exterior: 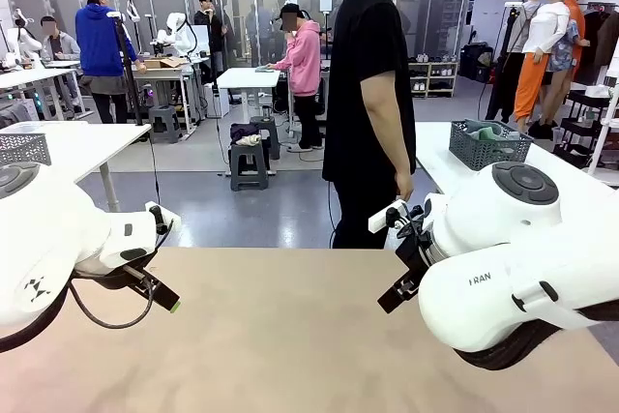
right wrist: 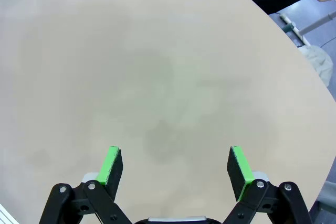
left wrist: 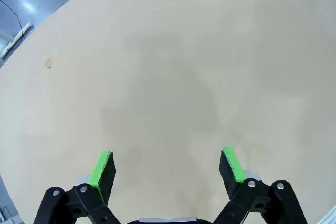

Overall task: Fold the towels and place them in the basket.
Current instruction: When a person lays out a Towel with hook on the table, fold it in half twice.

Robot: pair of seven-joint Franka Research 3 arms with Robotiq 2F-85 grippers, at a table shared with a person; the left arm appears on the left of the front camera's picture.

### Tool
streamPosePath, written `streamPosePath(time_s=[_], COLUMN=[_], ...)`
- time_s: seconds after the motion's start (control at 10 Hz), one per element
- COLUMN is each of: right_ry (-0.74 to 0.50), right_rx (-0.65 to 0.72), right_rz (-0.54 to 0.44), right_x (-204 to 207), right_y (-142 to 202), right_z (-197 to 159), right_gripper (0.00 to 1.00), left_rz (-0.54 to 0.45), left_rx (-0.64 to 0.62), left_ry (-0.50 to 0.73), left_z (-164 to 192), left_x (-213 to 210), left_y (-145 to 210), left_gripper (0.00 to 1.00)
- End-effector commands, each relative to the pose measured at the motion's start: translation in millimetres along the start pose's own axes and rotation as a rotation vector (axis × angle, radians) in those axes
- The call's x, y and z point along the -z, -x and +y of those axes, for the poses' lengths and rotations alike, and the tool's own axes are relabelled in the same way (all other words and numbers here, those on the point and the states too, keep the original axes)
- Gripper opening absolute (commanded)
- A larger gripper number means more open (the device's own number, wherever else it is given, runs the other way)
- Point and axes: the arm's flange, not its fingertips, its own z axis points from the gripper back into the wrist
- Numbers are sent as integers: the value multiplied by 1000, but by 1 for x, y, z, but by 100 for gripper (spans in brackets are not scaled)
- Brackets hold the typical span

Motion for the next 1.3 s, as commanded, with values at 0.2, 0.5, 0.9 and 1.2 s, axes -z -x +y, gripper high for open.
streamPosePath(time_s=[0.2,0.5,0.9,1.2], right_ry=[-1,-1,-21,-88], right_rx=[2,2,4,-25], right_rz=[0,0,5,-44], right_x=[0,0,-5,-35], right_y=[0,0,0,-6], right_z=[0,0,-5,-29], right_gripper=[100,100,100,100], left_rz=[0,0,-20,-44], left_rx=[-1,-1,-21,-22], left_ry=[0,0,41,121], left_z=[0,0,4,33], left_x=[0,0,-4,-31], left_y=[0,0,-2,-13], left_gripper=[100,100,100,100])
